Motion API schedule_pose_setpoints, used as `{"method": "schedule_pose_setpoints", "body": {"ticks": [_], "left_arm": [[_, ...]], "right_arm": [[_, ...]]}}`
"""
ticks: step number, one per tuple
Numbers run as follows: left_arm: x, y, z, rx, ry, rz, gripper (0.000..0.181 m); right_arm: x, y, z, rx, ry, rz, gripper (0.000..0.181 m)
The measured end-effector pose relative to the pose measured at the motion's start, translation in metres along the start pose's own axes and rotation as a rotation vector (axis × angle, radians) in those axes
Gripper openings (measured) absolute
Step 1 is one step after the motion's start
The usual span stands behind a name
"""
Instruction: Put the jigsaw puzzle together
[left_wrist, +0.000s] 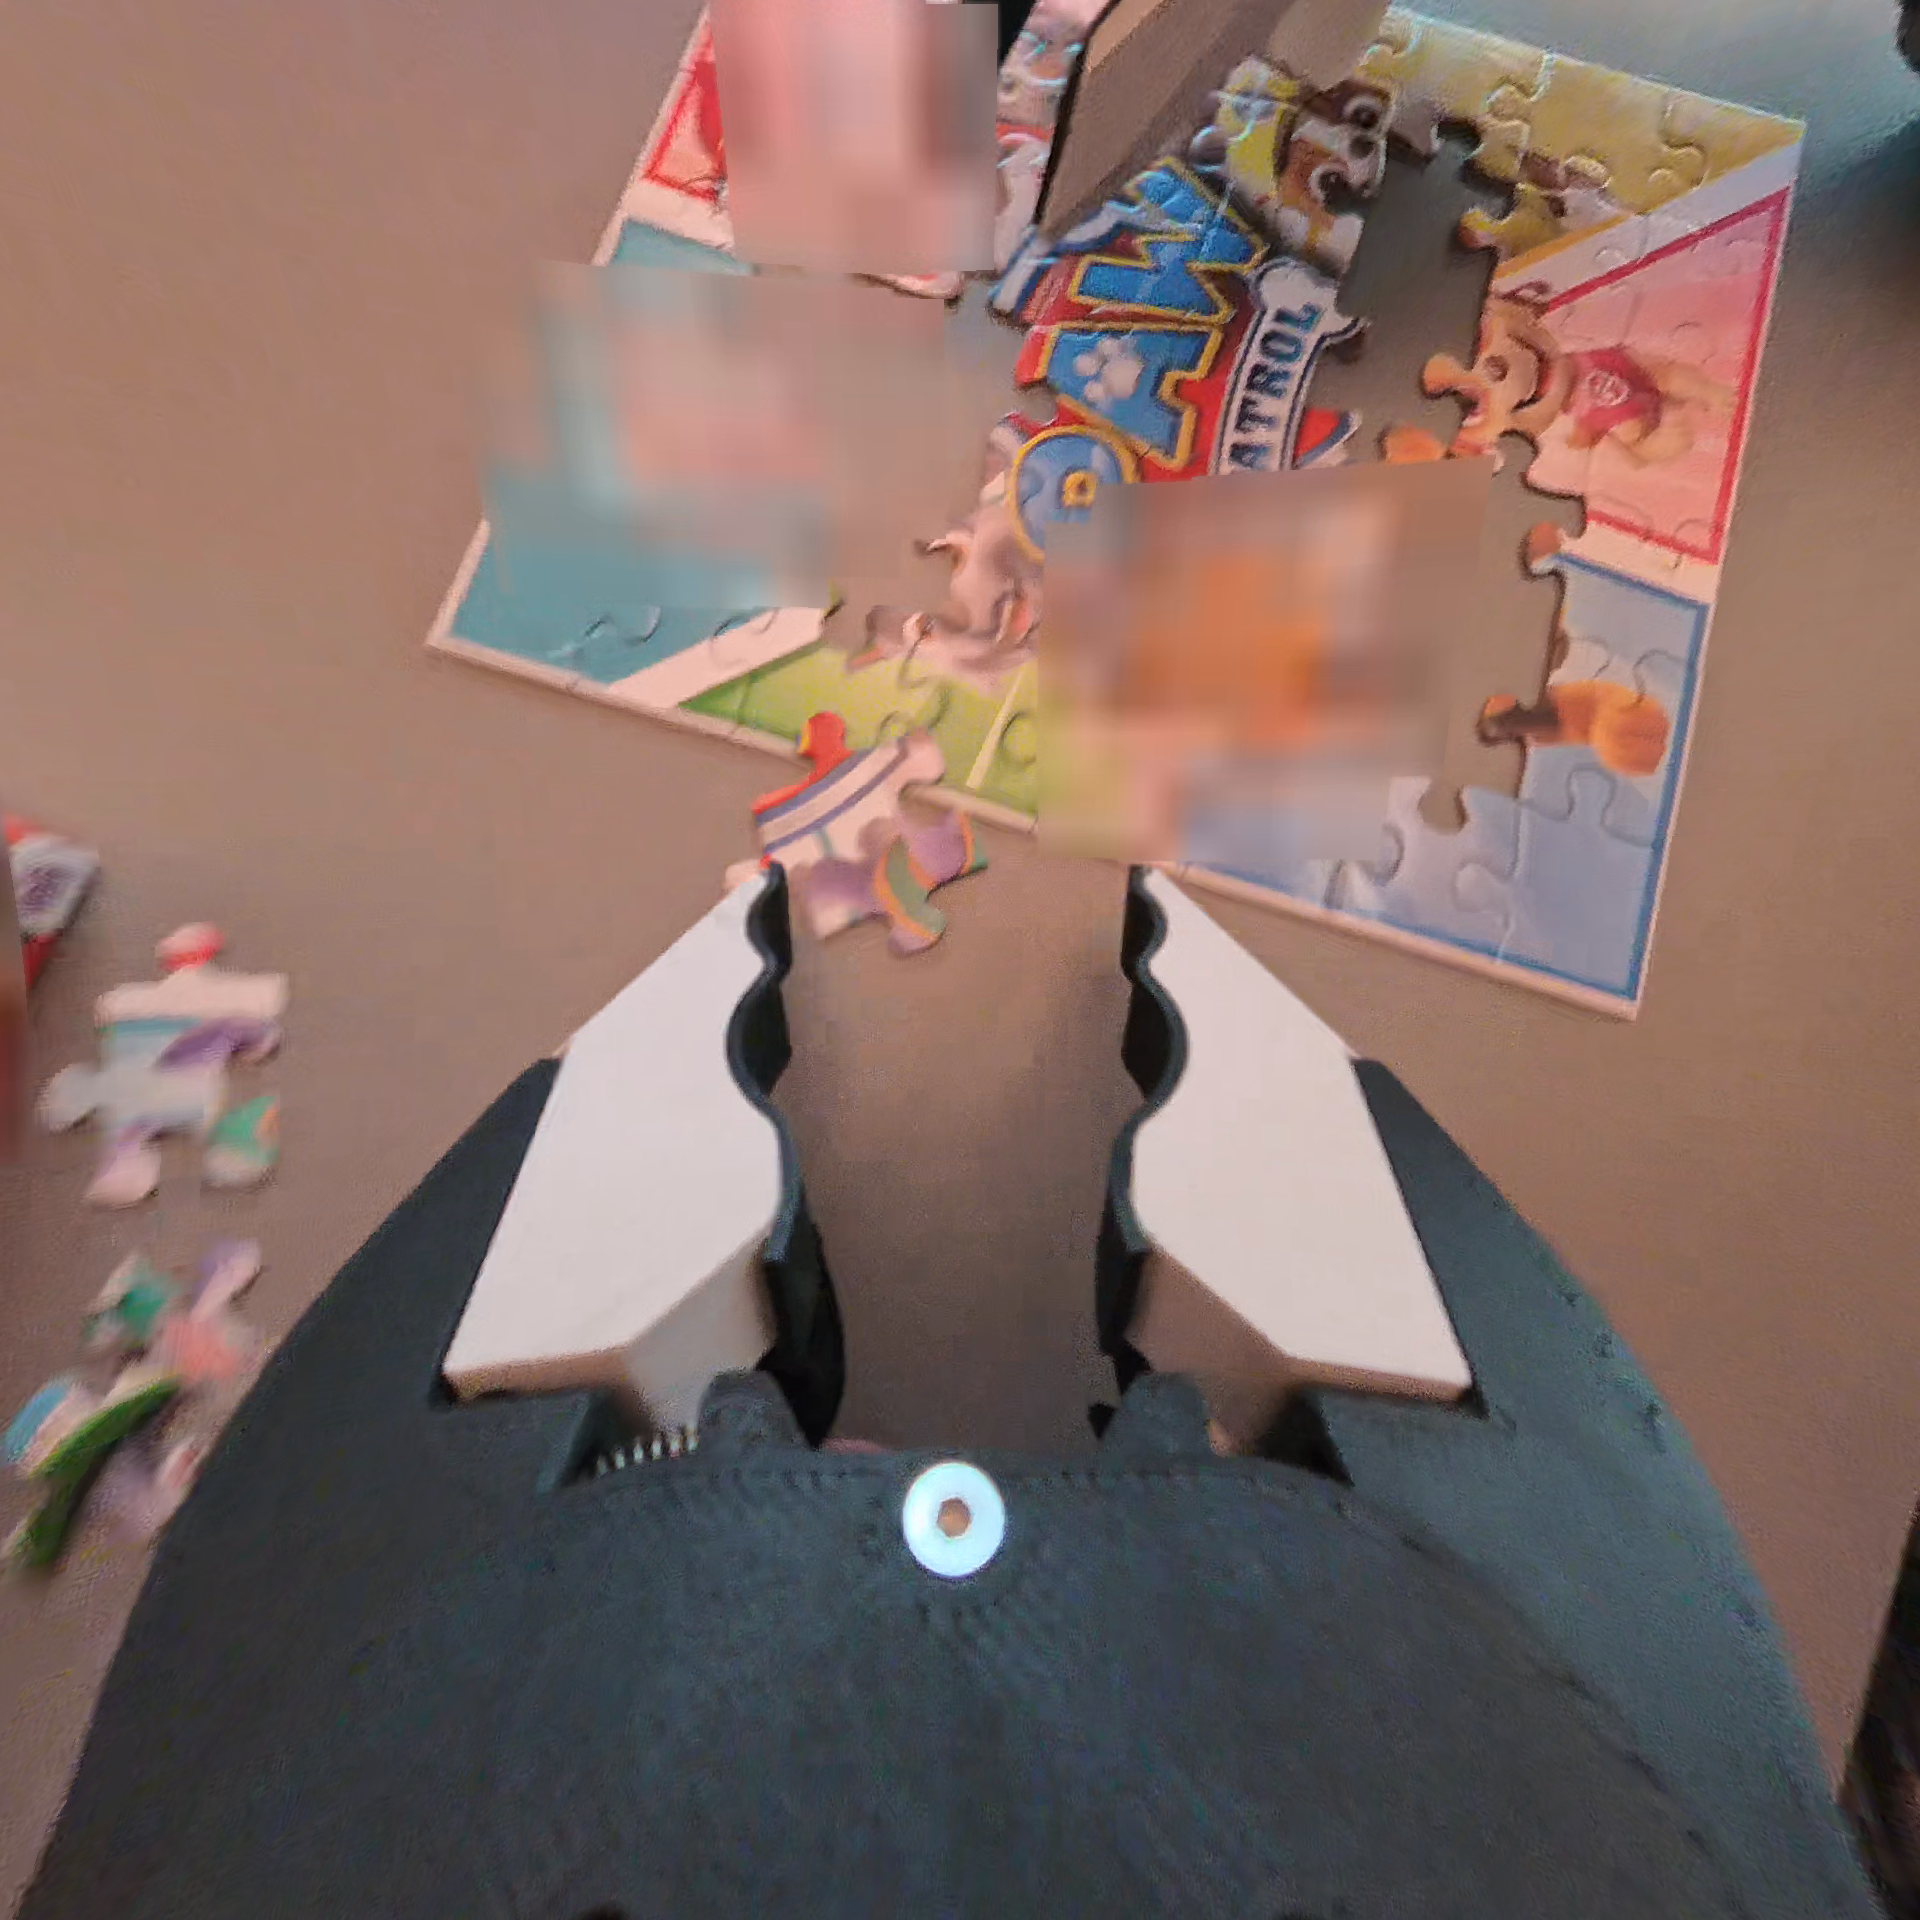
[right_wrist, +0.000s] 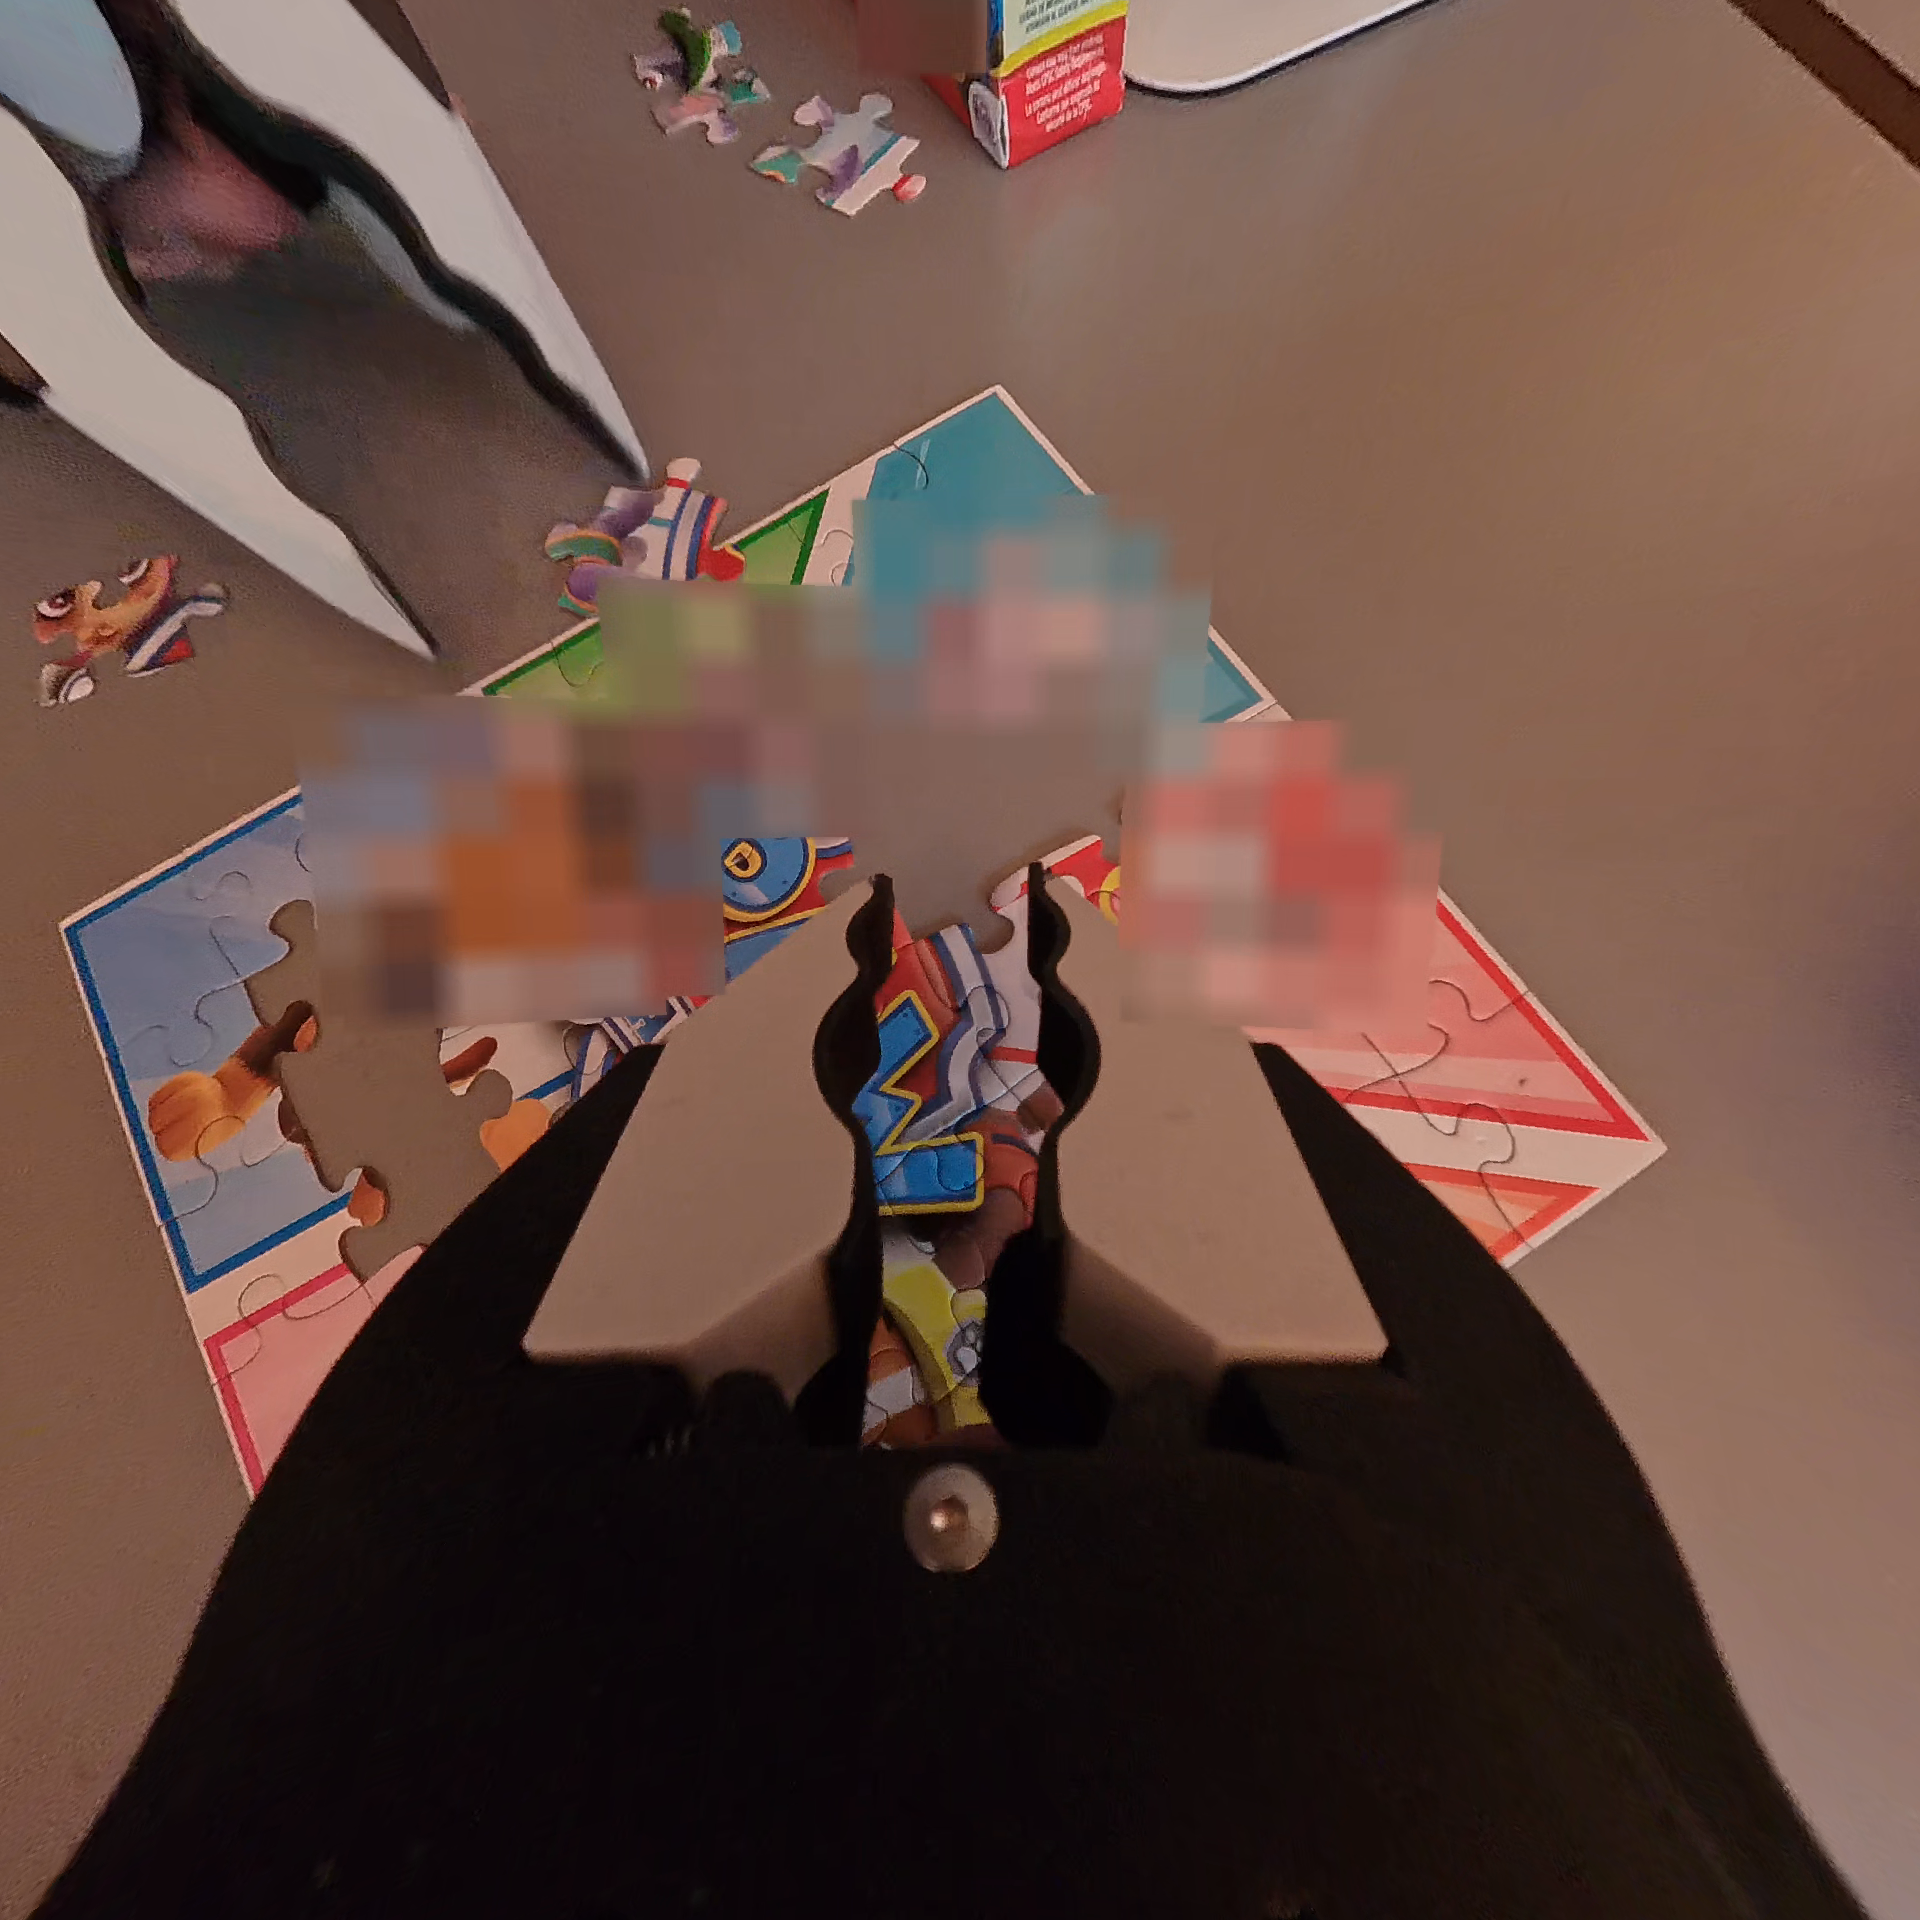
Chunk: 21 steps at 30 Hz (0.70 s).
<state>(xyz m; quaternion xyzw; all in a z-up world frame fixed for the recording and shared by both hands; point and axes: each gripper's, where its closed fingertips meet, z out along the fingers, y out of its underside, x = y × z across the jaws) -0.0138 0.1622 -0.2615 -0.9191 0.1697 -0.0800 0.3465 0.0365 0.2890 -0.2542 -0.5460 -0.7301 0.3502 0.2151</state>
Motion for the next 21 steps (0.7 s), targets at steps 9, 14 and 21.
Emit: {"method": "schedule_pose_setpoints", "body": {"ticks": [9,14,21], "left_arm": [[-0.112,0.034,-0.067,0.002,-0.182,-0.084,0.045],[-0.139,0.043,-0.027,-0.086,-0.196,-0.101,0.046],[-0.144,0.039,-0.022,-0.055,-0.205,-0.144,0.03]], "right_arm": [[0.0,-0.007,-0.001,0.021,0.018,-0.027,0.024],[0.002,-0.006,-0.002,0.027,0.026,-0.024,0.024],[0.003,-0.01,-0.006,0.046,0.025,-0.023,0.024]]}}
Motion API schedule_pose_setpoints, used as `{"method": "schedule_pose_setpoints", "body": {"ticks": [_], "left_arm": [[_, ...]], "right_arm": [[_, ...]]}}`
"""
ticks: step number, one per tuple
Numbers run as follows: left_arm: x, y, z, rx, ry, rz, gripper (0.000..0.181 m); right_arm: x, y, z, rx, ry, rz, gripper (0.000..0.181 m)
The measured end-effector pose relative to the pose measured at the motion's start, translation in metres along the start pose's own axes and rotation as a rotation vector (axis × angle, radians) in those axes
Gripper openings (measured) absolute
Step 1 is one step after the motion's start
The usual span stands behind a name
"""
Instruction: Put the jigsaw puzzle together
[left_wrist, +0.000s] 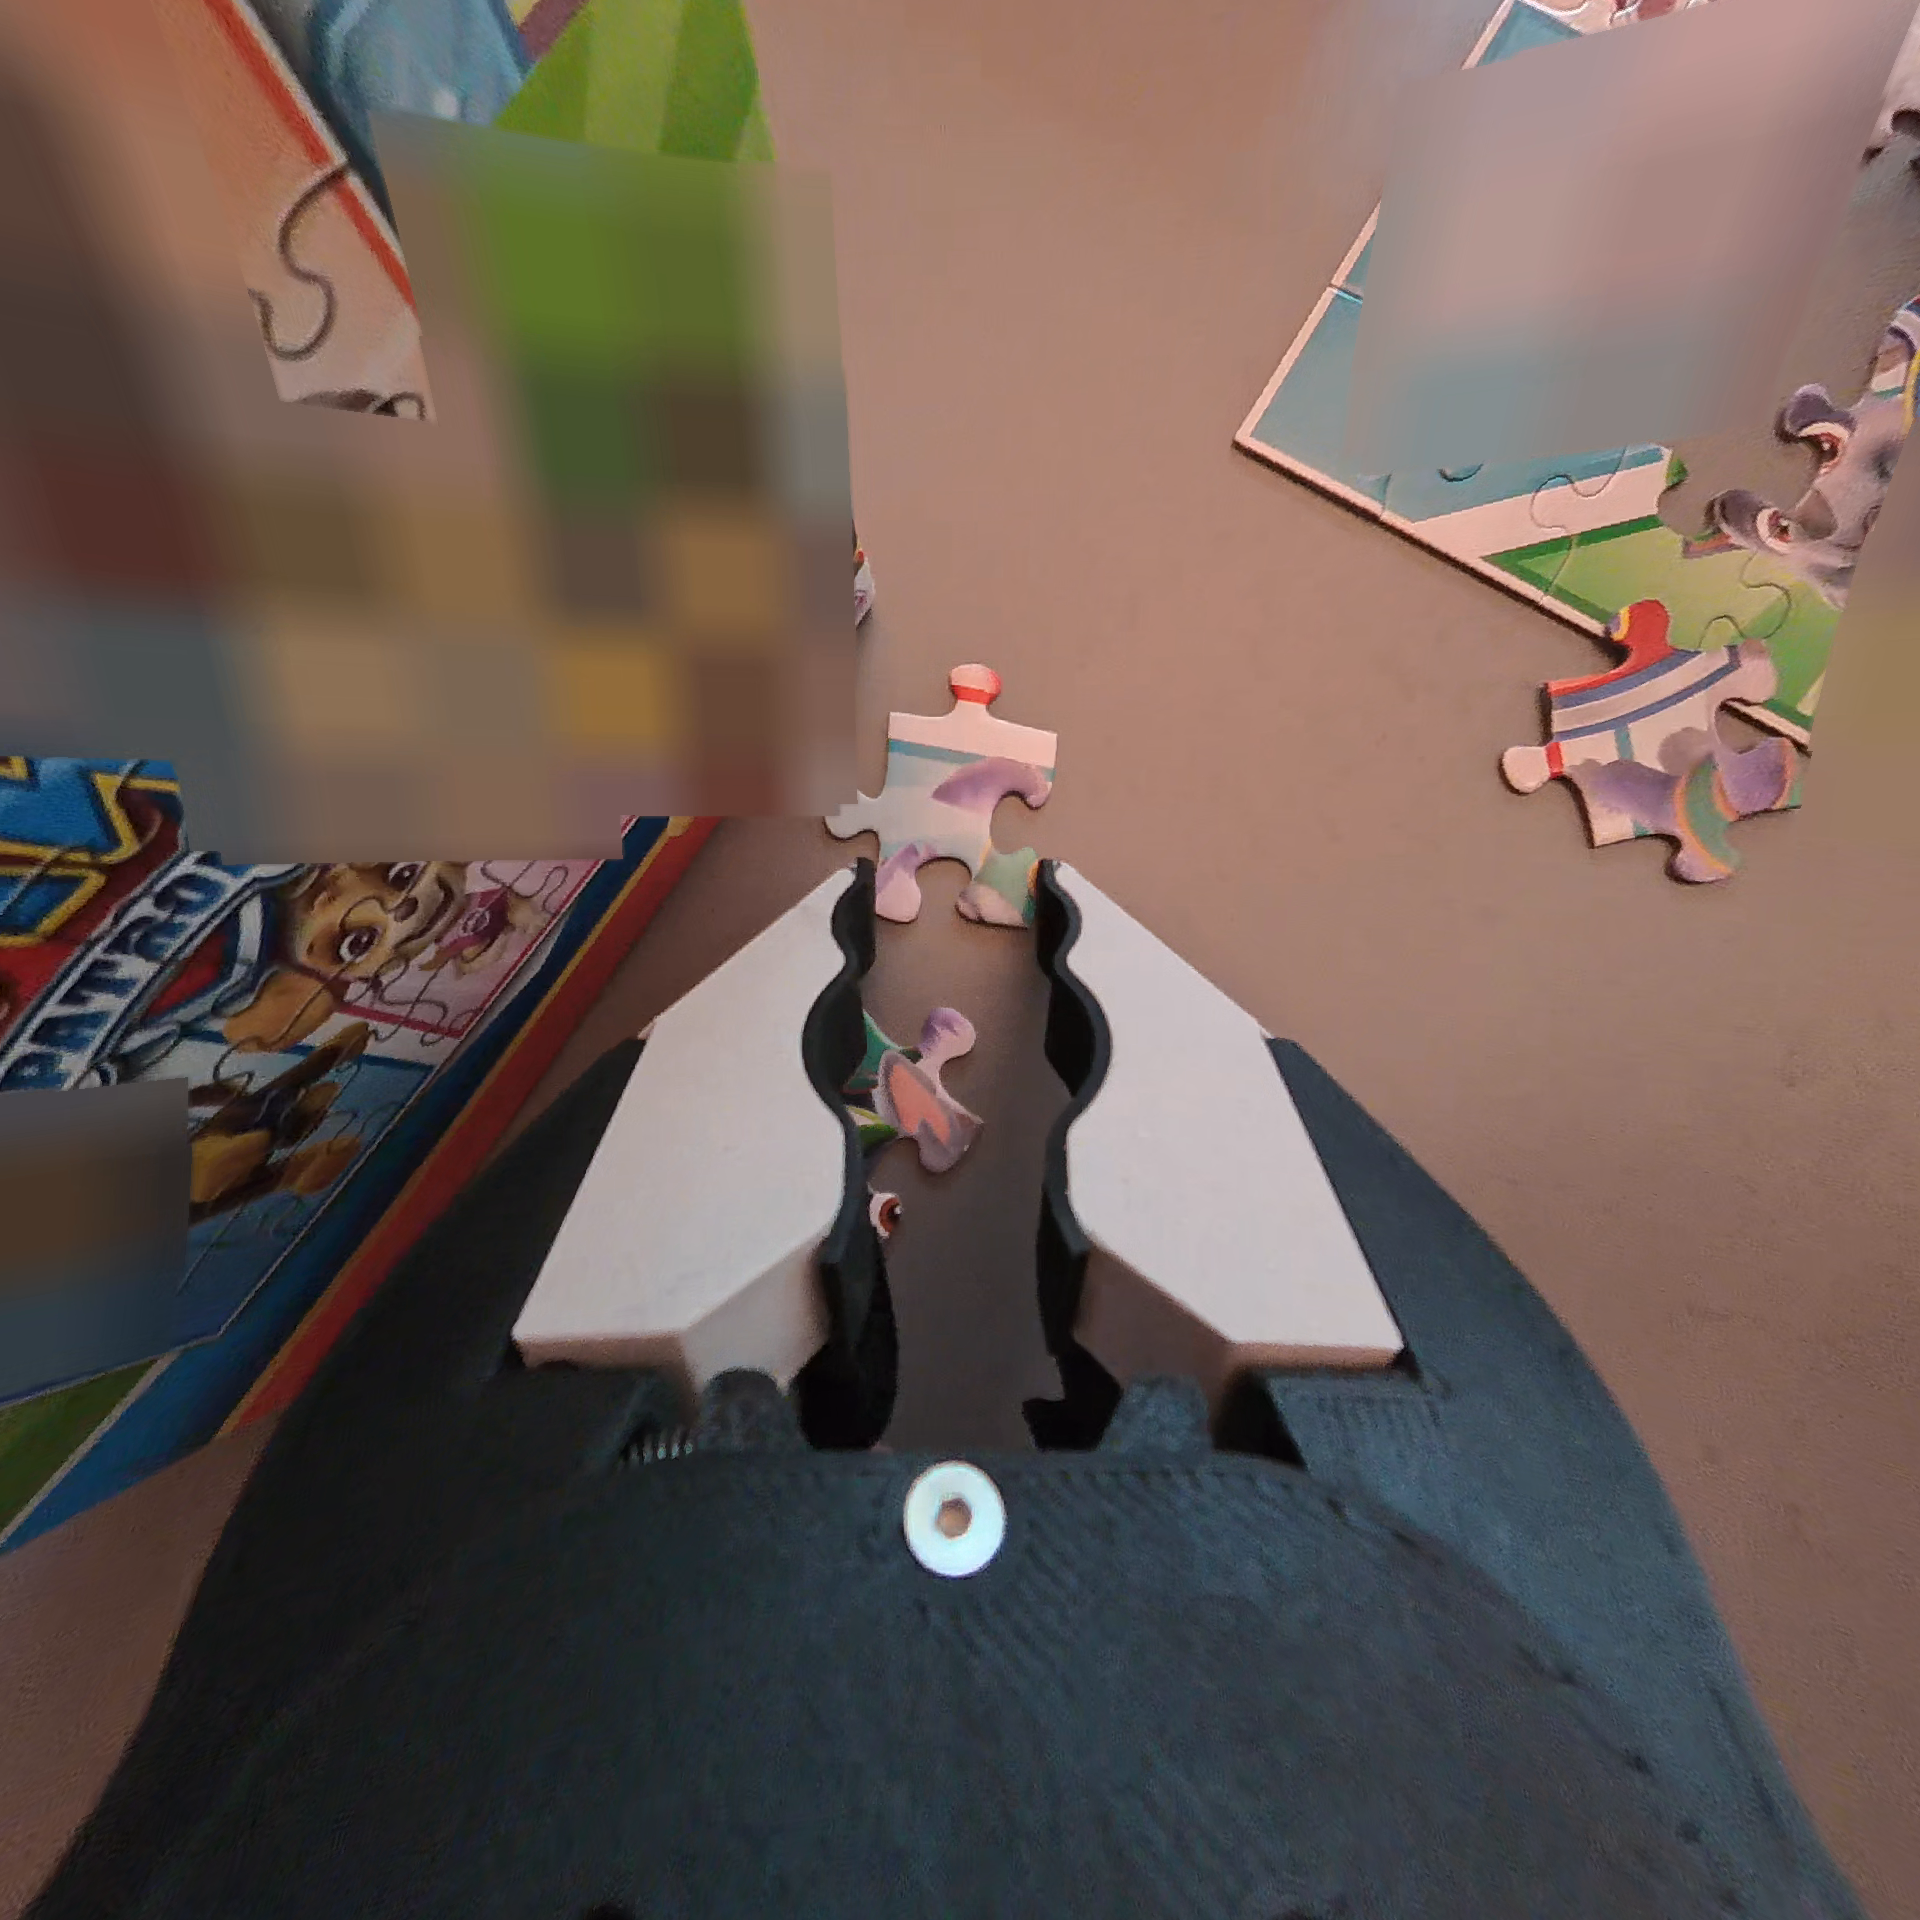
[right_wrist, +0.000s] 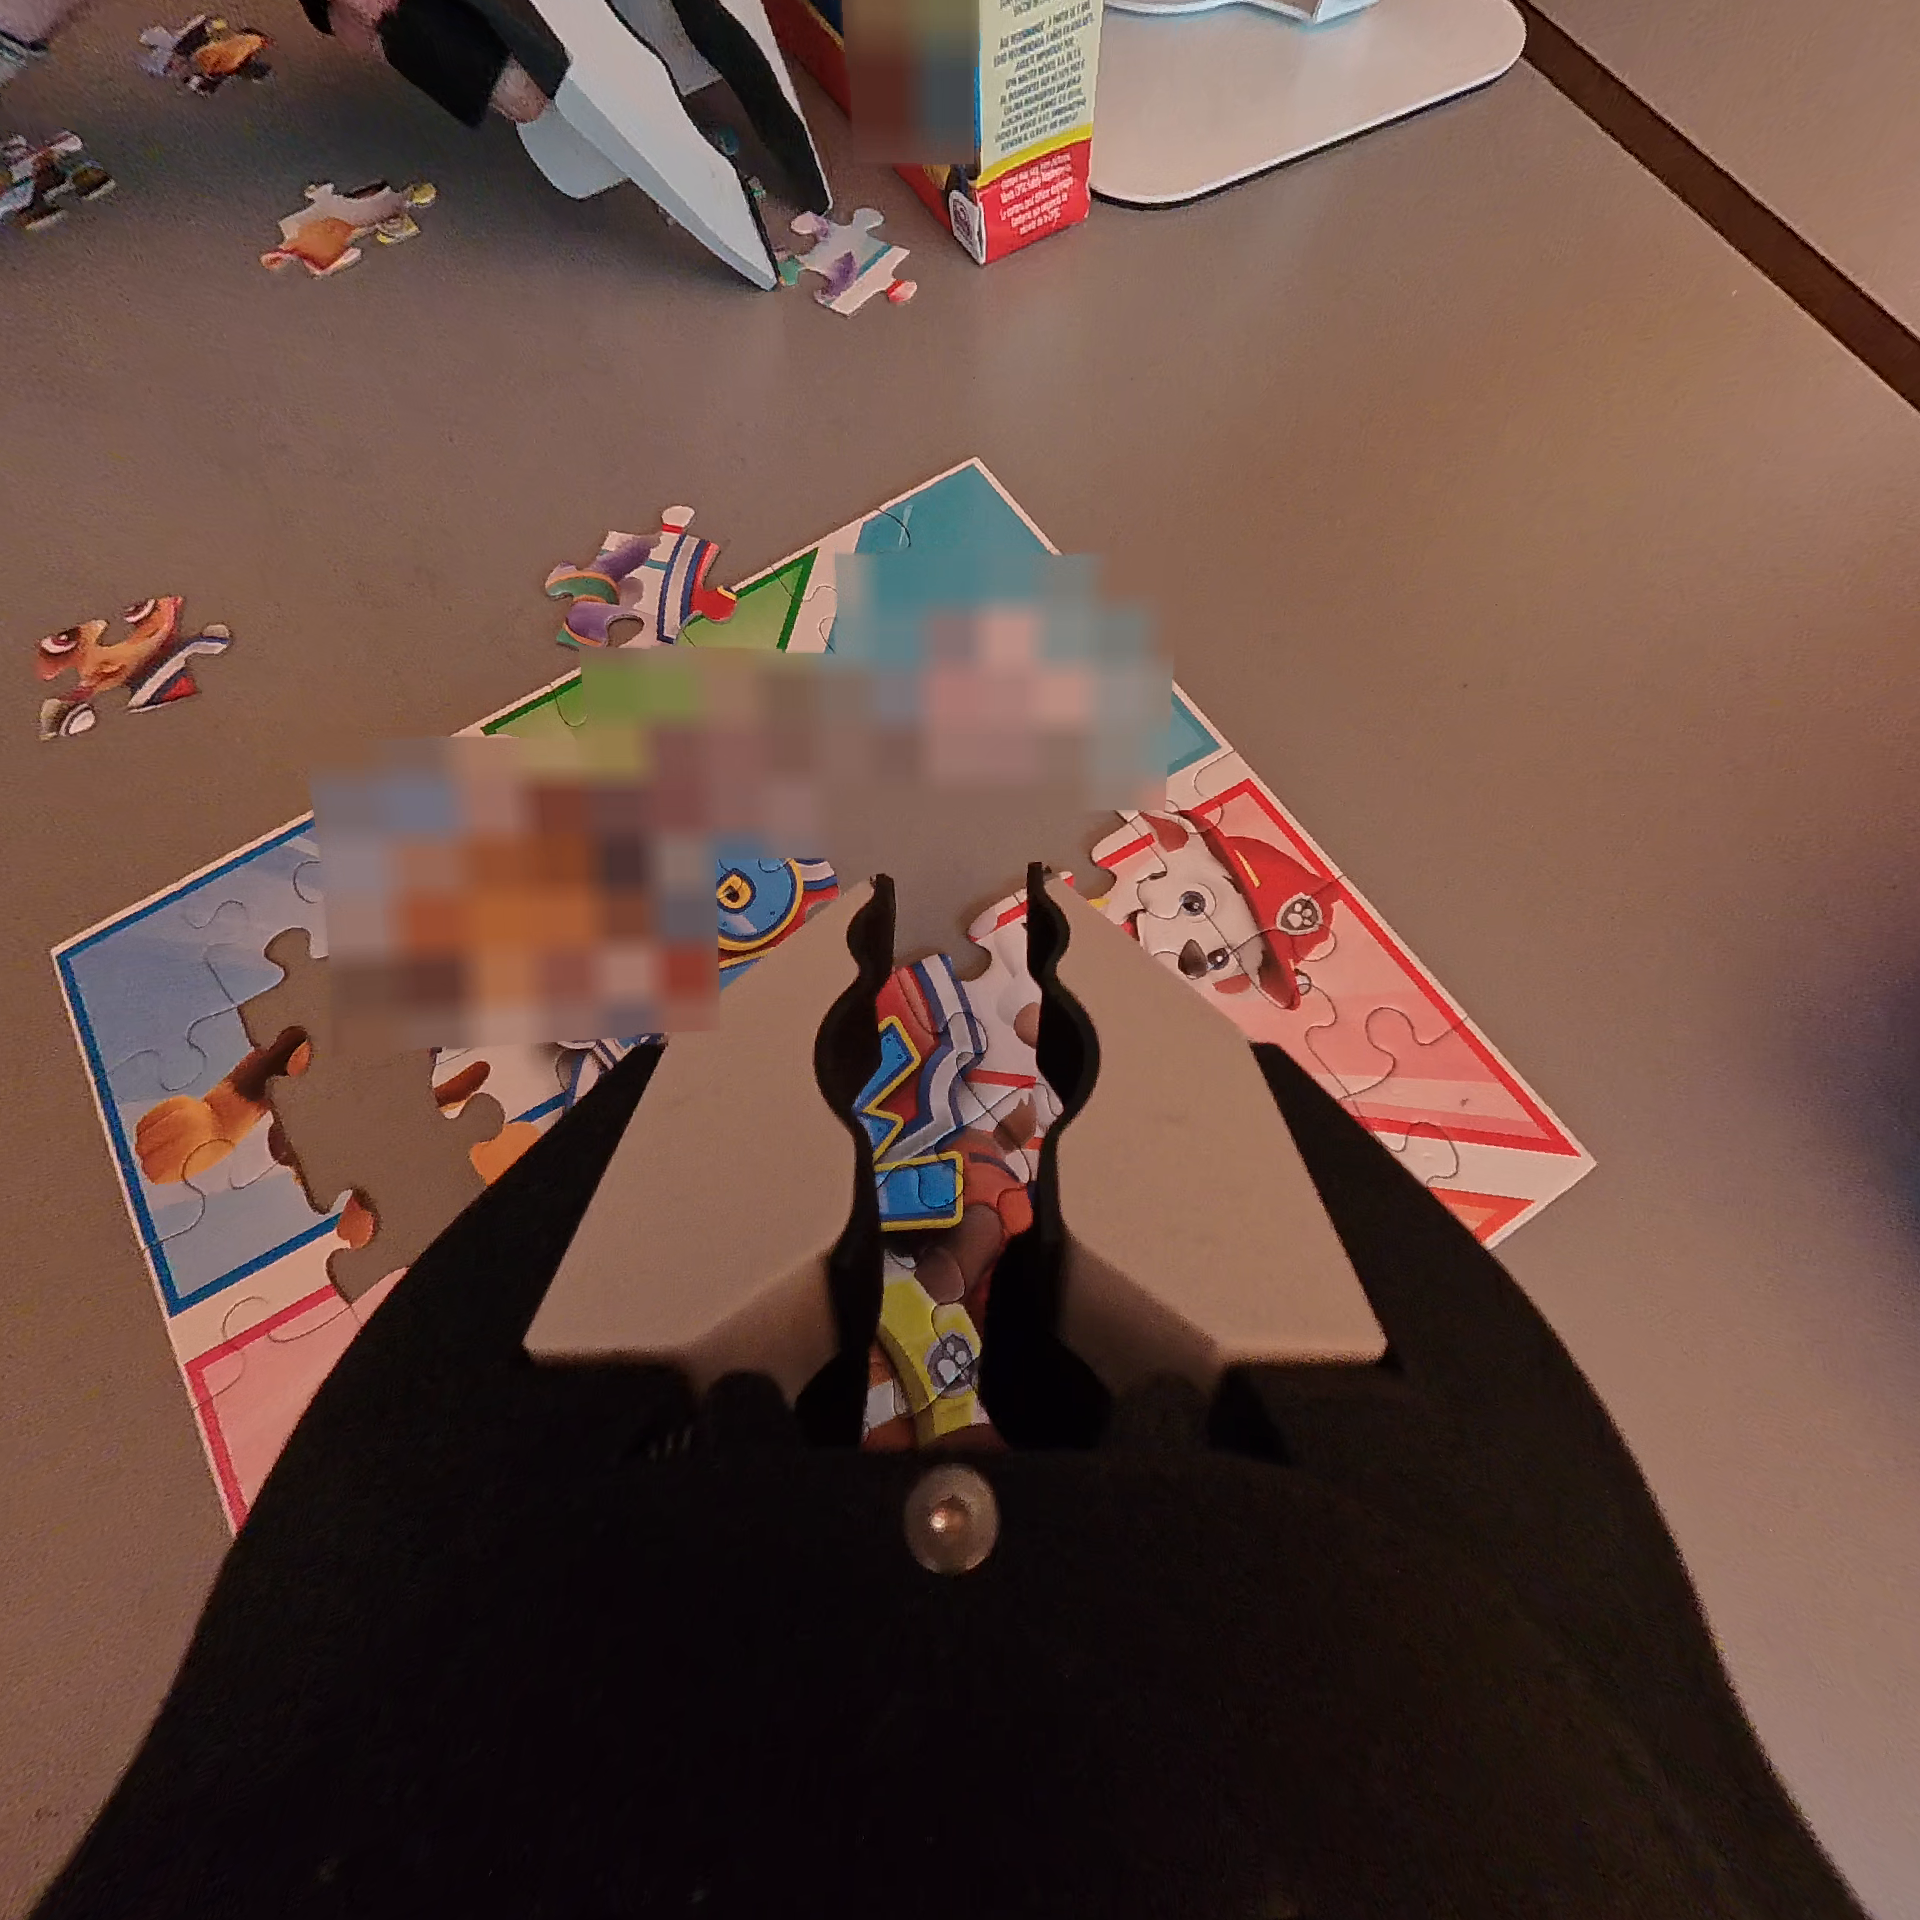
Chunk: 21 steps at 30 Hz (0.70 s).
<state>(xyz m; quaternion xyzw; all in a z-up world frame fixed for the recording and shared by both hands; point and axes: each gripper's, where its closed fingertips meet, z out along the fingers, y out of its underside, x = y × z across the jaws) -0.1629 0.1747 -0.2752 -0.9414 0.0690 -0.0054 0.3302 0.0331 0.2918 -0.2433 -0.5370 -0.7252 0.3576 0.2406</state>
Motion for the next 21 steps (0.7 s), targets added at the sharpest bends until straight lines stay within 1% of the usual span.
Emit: {"method": "schedule_pose_setpoints", "body": {"ticks": [7,8,9,12,13,15,16,17,18,19,21], "left_arm": [[0.024,0.004,-0.004,0.0,0.023,0.065,0.028],[0.031,0.004,-0.006,0.004,0.035,0.086,0.006],[0.036,0.004,-0.009,0.019,0.039,0.101,0.0],[0.048,0.01,-0.011,0.017,0.035,0.131,0.0],[0.054,0.012,-0.012,0.015,0.056,0.135,0.0],[0.053,0.012,-0.021,0.026,0.041,0.14,0.0],[0.048,0.009,-0.027,0.043,0.022,0.133,0.002],[0.041,0.008,-0.032,0.051,0.006,0.116,0.011],[0.032,0.008,-0.034,0.045,-0.009,0.095,0.024],[0.024,0.013,-0.031,0.014,-0.012,0.072,0.037],[0.013,0.02,-0.022,-0.028,-0.015,0.05,0.053]], "right_arm": [[-0.002,-0.002,-0.001,0.007,-0.001,-0.006,0.023],[-0.002,-0.002,-0.001,0.008,-0.001,-0.007,0.023],[-0.002,-0.003,-0.002,0.01,-0.002,-0.008,0.023],[-0.003,-0.004,-0.002,0.017,-0.006,-0.007,0.023],[-0.003,-0.004,-0.002,0.015,-0.006,-0.008,0.023],[-0.003,-0.003,-0.001,0.013,-0.006,-0.009,0.023],[-0.003,-0.003,-0.001,0.012,-0.006,-0.009,0.023],[-0.003,-0.003,-0.001,0.012,-0.006,-0.01,0.023],[-0.003,-0.003,-0.001,0.013,-0.006,-0.01,0.023],[-0.004,-0.004,-0.001,0.015,-0.008,-0.011,0.023],[-0.005,-0.005,-0.001,0.016,-0.01,-0.015,0.023]]}}
